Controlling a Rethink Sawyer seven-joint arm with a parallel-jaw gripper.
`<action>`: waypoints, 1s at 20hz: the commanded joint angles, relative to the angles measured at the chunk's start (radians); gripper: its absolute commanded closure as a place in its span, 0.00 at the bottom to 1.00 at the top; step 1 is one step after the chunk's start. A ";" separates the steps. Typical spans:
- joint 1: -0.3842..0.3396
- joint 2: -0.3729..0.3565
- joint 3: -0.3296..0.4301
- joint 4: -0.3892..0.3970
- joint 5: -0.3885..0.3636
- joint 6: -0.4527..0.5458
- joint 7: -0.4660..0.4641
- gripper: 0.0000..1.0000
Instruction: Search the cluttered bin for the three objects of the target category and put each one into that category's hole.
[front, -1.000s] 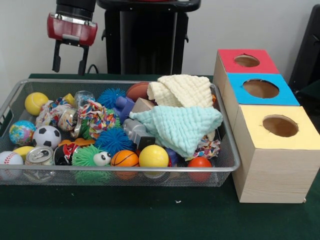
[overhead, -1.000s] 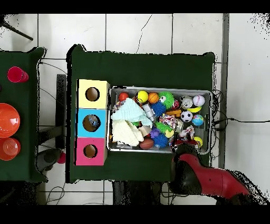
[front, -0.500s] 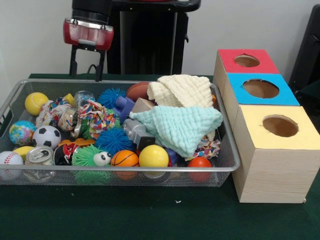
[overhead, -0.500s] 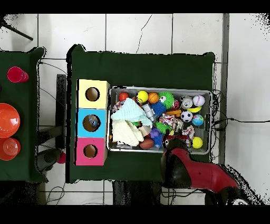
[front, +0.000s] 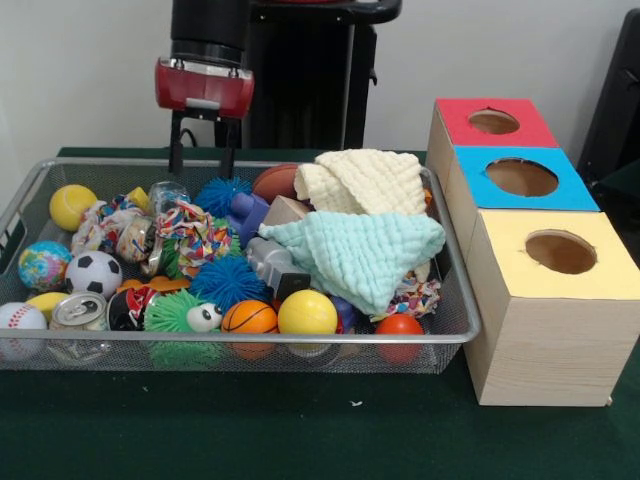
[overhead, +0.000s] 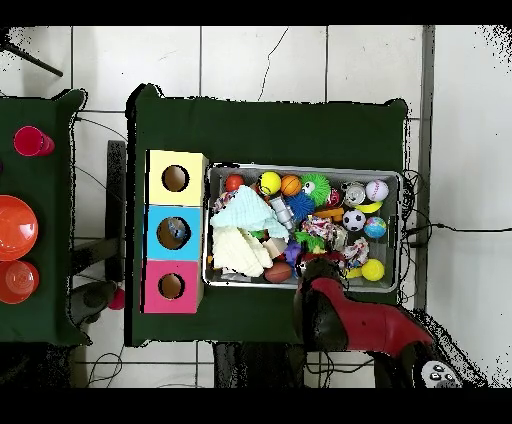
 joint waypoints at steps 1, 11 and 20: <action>-0.026 0.148 -0.034 -0.084 -0.015 -0.072 0.139 0.00; -0.063 0.149 -0.026 -0.121 -0.108 -0.031 0.068 0.00; -0.065 0.132 -0.024 -0.141 -0.184 0.028 0.045 0.00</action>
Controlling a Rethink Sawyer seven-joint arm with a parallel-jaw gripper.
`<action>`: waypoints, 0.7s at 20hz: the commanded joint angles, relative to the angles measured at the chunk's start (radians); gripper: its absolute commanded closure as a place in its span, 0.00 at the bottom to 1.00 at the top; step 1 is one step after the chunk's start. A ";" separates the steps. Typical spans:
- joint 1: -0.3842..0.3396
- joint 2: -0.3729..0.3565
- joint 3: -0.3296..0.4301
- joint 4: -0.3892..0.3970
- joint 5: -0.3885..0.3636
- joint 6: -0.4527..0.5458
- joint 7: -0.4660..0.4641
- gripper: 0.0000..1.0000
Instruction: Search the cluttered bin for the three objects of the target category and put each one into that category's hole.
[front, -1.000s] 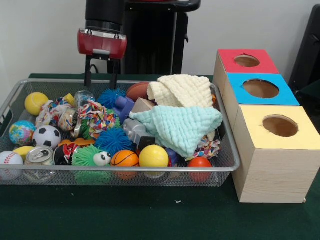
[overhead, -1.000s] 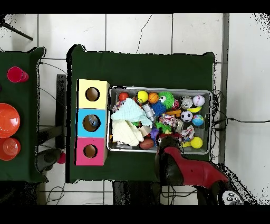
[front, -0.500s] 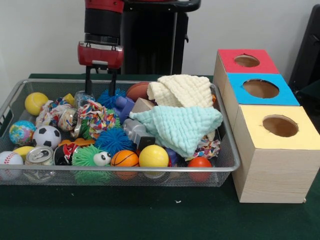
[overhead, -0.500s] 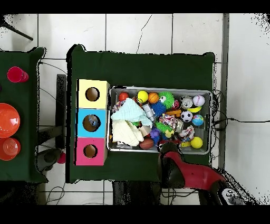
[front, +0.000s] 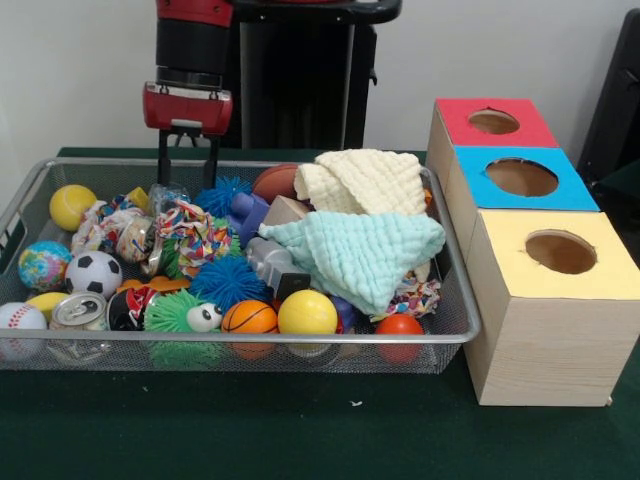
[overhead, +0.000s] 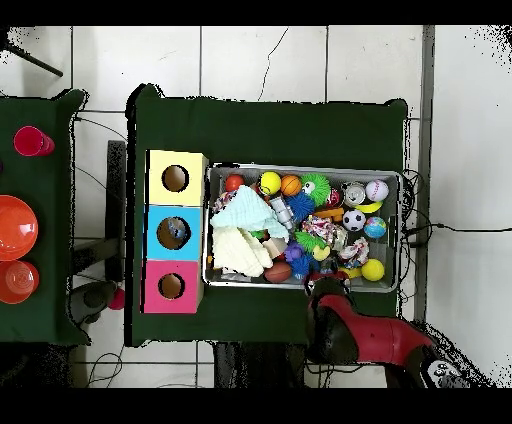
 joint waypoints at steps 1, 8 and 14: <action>0.011 0.029 0.002 -0.133 -0.057 0.052 0.049 0.00; 0.122 0.193 -0.171 -0.221 0.007 -0.106 0.057 0.00; 0.188 0.259 -0.263 -0.274 0.000 -0.145 0.025 0.00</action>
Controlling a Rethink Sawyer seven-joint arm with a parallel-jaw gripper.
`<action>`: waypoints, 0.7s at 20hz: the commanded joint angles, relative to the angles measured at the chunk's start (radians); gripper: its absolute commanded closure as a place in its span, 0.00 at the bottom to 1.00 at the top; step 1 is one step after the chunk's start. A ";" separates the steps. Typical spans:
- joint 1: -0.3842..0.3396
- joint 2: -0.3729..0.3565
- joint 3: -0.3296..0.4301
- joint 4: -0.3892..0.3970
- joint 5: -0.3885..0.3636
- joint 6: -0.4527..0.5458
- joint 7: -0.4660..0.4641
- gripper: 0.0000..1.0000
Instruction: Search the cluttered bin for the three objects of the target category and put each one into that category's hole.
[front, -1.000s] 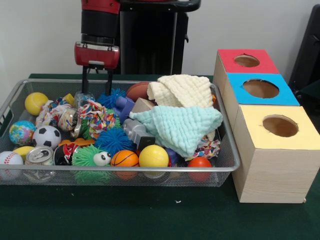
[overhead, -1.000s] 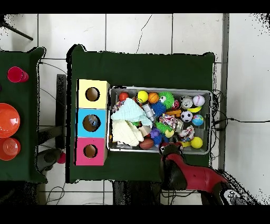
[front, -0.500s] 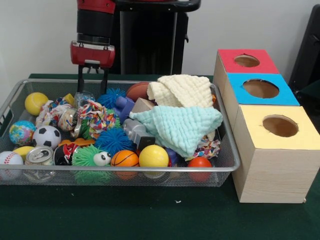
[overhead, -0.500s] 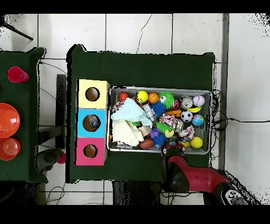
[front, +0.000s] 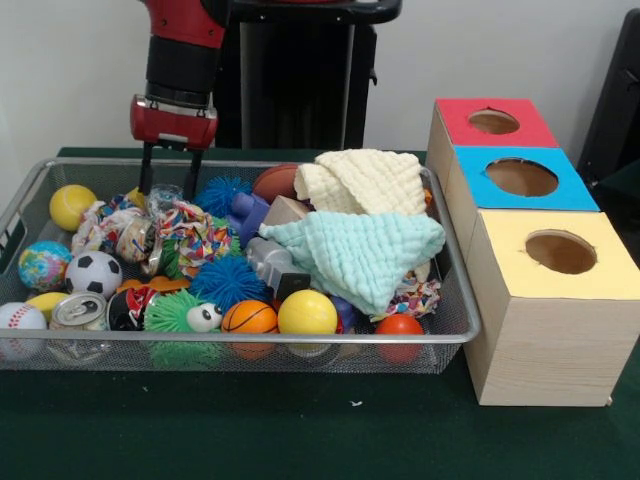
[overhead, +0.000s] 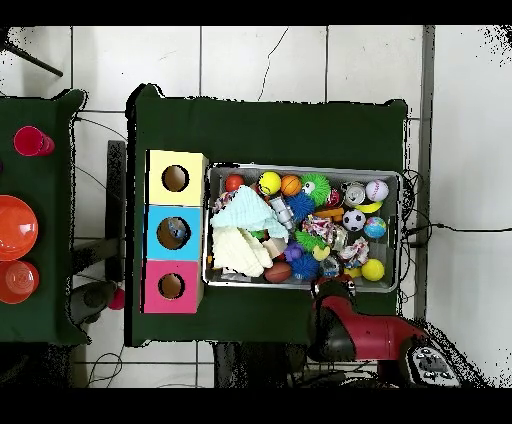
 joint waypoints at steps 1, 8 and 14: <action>0.040 0.132 -0.072 -0.165 0.011 -0.094 0.040 0.00; 0.029 0.160 -0.069 -0.196 0.004 -0.080 0.069 0.00; -0.020 0.164 -0.016 -0.204 -0.007 -0.055 0.113 0.00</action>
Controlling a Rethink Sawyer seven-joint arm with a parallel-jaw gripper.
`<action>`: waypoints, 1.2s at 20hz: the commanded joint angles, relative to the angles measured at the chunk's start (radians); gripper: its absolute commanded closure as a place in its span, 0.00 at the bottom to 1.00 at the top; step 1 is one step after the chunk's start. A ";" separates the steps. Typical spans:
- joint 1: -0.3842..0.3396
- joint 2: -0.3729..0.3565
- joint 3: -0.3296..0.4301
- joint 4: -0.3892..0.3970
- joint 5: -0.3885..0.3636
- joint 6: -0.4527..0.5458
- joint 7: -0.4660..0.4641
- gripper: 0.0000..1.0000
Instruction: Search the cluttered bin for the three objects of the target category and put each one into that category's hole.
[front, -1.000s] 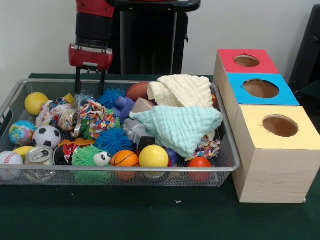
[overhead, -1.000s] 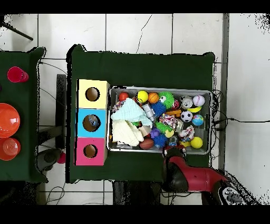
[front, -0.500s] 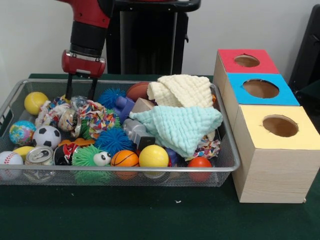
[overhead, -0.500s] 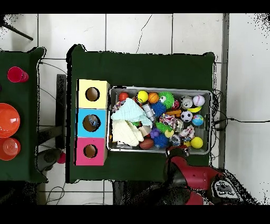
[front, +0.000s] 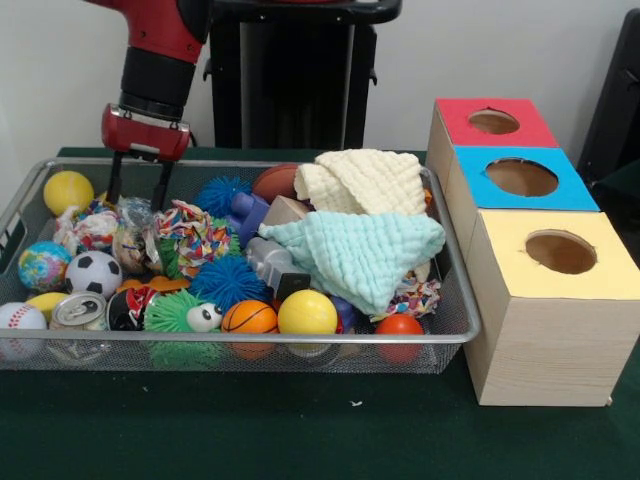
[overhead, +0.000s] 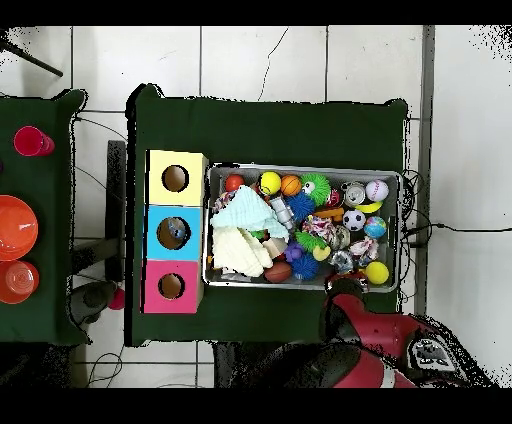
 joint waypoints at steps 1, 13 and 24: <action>-0.052 0.084 0.083 -0.119 -0.012 0.027 0.118 0.00; -0.215 0.096 0.261 -0.094 -0.075 0.047 0.185 0.00; -0.296 0.083 0.336 -0.057 -0.073 0.109 0.154 0.00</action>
